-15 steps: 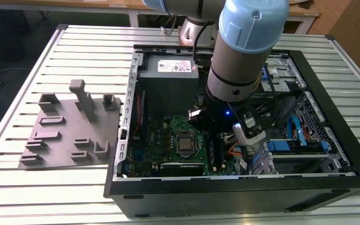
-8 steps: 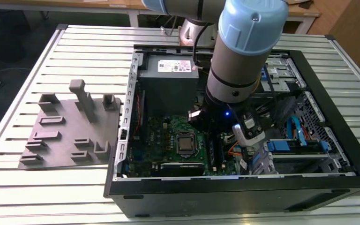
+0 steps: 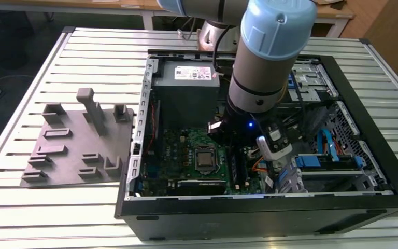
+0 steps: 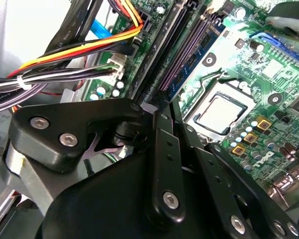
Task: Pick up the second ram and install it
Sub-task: 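Insert the second ram into the second slot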
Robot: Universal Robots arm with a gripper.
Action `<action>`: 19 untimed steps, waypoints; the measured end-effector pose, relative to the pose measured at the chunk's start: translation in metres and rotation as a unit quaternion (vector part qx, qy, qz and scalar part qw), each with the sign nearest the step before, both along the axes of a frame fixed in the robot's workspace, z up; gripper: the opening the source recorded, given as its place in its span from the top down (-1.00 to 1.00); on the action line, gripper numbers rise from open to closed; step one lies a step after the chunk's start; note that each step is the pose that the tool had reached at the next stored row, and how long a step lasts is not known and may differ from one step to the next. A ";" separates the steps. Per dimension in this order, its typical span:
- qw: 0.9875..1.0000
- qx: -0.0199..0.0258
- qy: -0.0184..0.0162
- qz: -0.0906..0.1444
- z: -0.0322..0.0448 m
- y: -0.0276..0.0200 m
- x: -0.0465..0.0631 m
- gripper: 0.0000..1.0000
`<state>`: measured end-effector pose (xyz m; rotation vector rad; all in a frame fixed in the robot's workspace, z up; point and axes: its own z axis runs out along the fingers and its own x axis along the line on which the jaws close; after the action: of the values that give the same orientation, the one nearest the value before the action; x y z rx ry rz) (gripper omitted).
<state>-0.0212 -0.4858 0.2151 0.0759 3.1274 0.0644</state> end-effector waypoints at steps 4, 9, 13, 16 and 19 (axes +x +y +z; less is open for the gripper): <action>1.000 0.000 0.000 0.000 0.0000 0.0001 0.000 0.72; 1.000 0.000 0.000 0.000 0.0003 0.0002 0.000 0.72; 1.000 0.000 0.000 0.001 0.0008 0.0001 0.000 0.72; 1.000 0.000 0.000 0.008 0.0009 0.0001 0.001 0.72; 1.000 0.000 0.000 0.015 0.0009 0.0001 0.001 0.72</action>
<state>-0.0198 -0.4857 0.2159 0.0298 3.1287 0.0646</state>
